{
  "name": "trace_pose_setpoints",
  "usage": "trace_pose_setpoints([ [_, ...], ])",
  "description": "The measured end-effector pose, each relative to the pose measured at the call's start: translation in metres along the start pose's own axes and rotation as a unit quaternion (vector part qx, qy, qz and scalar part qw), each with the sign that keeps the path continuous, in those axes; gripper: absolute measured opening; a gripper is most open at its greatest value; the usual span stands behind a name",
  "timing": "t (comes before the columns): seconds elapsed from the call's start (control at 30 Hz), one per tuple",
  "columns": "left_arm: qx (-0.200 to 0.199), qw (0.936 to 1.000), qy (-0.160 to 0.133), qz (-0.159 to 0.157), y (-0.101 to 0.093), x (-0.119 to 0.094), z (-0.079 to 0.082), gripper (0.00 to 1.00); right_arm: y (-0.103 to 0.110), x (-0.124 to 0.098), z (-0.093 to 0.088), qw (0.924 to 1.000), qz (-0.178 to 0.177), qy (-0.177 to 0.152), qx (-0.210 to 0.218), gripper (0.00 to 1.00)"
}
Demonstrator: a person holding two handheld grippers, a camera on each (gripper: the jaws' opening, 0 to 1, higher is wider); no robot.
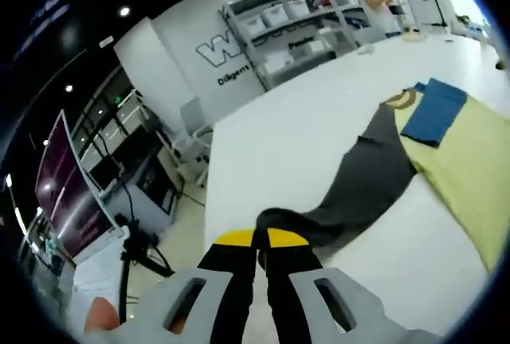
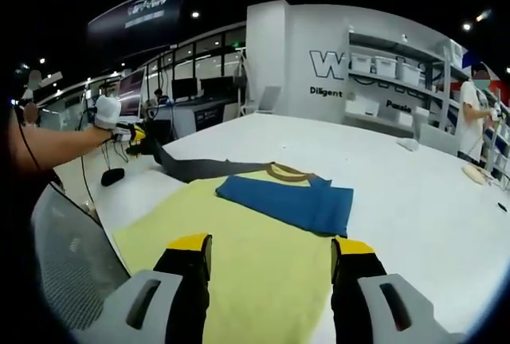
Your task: Fold the garment on the visible template until the final outline fits inside the template.
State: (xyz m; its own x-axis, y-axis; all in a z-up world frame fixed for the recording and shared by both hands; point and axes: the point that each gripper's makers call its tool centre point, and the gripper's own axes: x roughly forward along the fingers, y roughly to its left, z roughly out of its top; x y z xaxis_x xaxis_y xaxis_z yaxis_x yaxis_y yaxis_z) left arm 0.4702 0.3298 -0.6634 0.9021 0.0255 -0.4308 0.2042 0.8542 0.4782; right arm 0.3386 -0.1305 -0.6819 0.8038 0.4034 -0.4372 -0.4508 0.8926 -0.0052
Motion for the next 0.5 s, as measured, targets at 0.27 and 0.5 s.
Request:
trace_pose_setpoints([
  [0.27, 0.045, 0.9974, -0.053, -0.02, -0.015, 0.0, 0.065, 0.02, -0.001, -0.002, 0.002, 1.0, -0.002, -0.006, 0.001, 0.61],
  [0.5, 0.083, 0.991, -0.097, -0.041, -0.038, 0.004, 0.123, 0.02, -0.003, -0.006, 0.005, 0.9999, -0.005, -0.013, 0.002, 0.61],
])
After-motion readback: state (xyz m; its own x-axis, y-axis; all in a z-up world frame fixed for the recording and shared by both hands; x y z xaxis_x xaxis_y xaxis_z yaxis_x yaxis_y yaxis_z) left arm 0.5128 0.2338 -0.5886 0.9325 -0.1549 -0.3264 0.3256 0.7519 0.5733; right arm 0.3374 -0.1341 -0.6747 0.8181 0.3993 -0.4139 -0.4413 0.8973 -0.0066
